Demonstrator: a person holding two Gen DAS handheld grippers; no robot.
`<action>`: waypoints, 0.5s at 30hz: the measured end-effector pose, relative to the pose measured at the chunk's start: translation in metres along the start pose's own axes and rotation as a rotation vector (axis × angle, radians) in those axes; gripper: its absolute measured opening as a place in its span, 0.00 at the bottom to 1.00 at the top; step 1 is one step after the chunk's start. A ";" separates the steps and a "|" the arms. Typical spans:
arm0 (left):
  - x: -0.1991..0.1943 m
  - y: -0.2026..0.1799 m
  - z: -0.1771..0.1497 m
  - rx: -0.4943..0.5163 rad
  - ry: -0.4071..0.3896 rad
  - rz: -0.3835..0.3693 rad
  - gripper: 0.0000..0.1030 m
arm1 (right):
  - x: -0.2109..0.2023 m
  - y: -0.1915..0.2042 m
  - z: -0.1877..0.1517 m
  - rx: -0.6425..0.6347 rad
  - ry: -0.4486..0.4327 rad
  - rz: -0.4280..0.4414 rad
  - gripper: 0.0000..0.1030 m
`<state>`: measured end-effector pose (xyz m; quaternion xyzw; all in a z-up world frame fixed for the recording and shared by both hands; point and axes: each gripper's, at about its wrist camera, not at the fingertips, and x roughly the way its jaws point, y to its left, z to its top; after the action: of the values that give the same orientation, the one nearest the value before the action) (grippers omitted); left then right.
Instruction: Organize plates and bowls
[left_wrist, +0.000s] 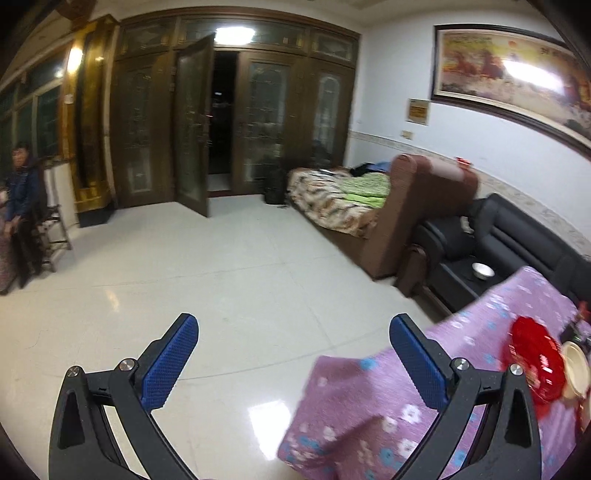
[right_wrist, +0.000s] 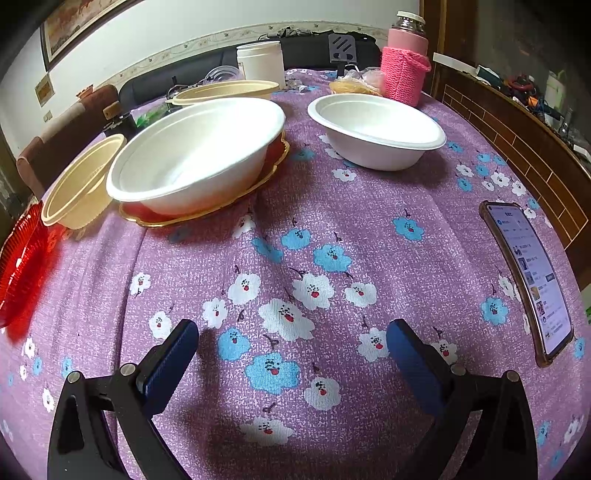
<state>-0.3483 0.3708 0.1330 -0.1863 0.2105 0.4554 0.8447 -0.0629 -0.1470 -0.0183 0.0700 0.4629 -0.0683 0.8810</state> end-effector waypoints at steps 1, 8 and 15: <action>0.000 -0.004 -0.001 -0.001 0.004 -0.023 1.00 | 0.001 0.002 0.000 -0.007 0.004 -0.010 0.99; -0.003 0.000 0.004 -0.004 0.016 -0.021 1.00 | 0.003 0.003 0.000 -0.023 0.009 -0.025 0.99; -0.019 0.011 0.006 -0.033 0.024 -0.038 1.00 | 0.003 0.003 0.000 -0.024 0.010 -0.026 0.99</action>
<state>-0.3658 0.3670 0.1467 -0.2098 0.2095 0.4405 0.8474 -0.0607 -0.1446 -0.0202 0.0537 0.4688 -0.0741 0.8786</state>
